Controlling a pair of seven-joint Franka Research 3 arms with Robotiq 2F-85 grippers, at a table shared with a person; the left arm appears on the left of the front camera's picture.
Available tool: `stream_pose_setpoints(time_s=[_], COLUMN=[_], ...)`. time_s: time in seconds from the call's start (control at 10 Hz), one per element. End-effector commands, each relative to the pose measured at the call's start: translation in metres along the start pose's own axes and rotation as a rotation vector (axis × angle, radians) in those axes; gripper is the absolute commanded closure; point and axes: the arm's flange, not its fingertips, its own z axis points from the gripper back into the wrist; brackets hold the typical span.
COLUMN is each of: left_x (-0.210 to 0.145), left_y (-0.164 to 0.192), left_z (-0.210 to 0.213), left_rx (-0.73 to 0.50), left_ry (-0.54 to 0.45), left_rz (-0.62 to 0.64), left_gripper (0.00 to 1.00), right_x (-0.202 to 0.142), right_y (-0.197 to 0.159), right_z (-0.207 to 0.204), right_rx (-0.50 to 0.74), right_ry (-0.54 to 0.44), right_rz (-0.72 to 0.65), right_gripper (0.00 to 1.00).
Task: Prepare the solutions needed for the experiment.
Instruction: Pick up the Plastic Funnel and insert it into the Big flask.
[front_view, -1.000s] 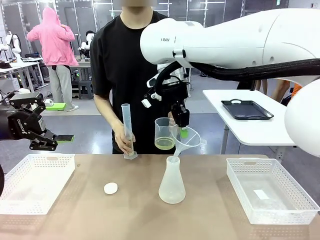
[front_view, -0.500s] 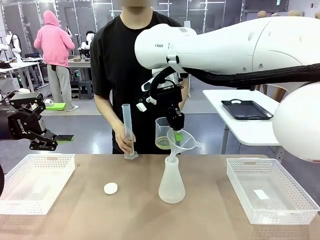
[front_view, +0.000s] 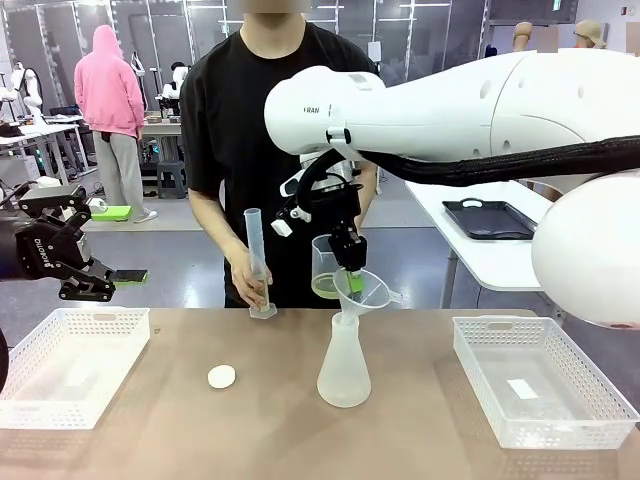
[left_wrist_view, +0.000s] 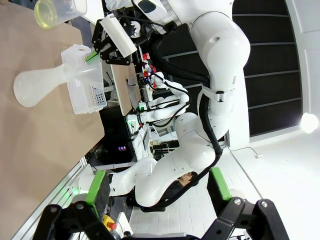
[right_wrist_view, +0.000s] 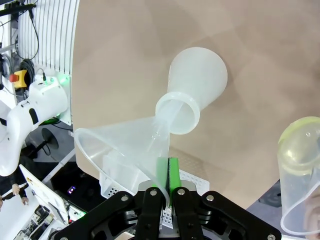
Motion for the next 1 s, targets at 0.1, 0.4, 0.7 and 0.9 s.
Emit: stream_pose_setpoints(time_s=[0.1, 0.4, 0.7, 0.9], left_x=[0.0003, 0.0003, 0.0003, 0.0003], left_y=[-0.0032, -0.0032, -0.0032, -0.0032], left_z=[-0.0025, -0.0025, -0.0025, -0.0025], left_rx=[-0.024, -0.024, -0.024, -0.024], left_ry=[-0.007, -0.007, -0.007, -0.007], left_rz=[0.004, 0.004, 0.004, 0.004], left_gripper=[0.00, 0.00, 0.00, 0.00], right_x=[0.0037, 0.0061, 0.0064, 0.0042], right_y=[-0.0089, -0.0113, -0.0107, -0.0097], right_z=[0.0039, -0.0002, 0.0014, 0.0022], right_rx=[0.016, 0.000, -0.013, -0.042], right_ry=[0.041, 0.051, 0.036, 0.020], right_rz=[0.015, 0.015, 0.001, 0.002], right_gripper=[0.96, 0.96, 0.77, 0.57])
